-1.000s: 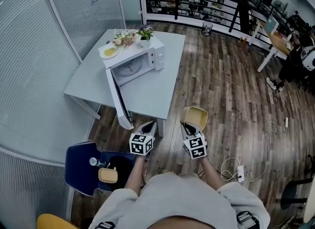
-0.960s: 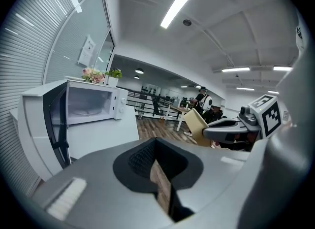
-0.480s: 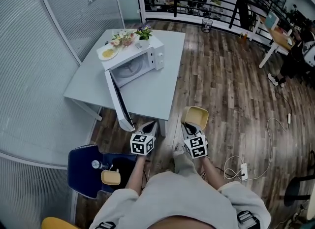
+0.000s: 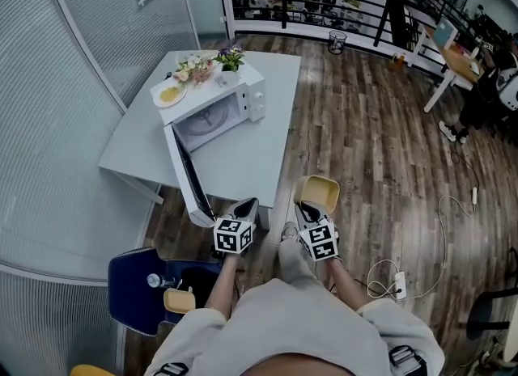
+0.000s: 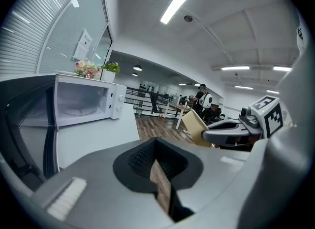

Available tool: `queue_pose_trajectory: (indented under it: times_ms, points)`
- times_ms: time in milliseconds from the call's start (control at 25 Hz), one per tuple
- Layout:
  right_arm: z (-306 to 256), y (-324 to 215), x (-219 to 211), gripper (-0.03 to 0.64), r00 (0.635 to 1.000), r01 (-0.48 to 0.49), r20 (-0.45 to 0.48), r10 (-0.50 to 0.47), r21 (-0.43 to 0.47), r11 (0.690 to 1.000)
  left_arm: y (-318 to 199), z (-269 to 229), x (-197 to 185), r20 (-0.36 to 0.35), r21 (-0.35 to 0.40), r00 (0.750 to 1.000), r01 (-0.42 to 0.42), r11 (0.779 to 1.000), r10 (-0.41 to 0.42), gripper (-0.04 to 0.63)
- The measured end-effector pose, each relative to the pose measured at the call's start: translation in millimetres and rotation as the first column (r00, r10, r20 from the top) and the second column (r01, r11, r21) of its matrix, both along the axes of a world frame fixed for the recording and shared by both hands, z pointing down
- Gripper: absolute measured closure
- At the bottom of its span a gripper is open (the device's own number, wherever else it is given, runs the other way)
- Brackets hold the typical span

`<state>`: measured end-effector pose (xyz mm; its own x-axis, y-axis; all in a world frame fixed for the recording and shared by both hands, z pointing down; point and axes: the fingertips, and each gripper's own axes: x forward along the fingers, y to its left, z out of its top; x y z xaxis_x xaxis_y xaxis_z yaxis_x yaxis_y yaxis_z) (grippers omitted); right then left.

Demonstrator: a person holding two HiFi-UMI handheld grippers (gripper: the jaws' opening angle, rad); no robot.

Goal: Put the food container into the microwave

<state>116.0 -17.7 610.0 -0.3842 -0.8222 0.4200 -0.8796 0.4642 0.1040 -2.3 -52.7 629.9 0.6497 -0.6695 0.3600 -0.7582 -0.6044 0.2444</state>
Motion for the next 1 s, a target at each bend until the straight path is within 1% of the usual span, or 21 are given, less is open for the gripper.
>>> queue_pose_trajectory:
  times_ms: [360, 1000]
  points:
    - [4, -69, 17, 0.588, 1.000, 0.017, 0.001, -0.017, -0.010, 1.000, -68, 4, 18, 0.000, -0.012, 1.000, 0.014, 1.000, -0.014, 0.584]
    - [-8, -234, 51, 0.588, 0.995, 0.098, 0.002, -0.098, -0.008, 0.995, -216, -3, 52, 0.012, -0.040, 0.996, 0.087, 0.995, -0.087, 0.584]
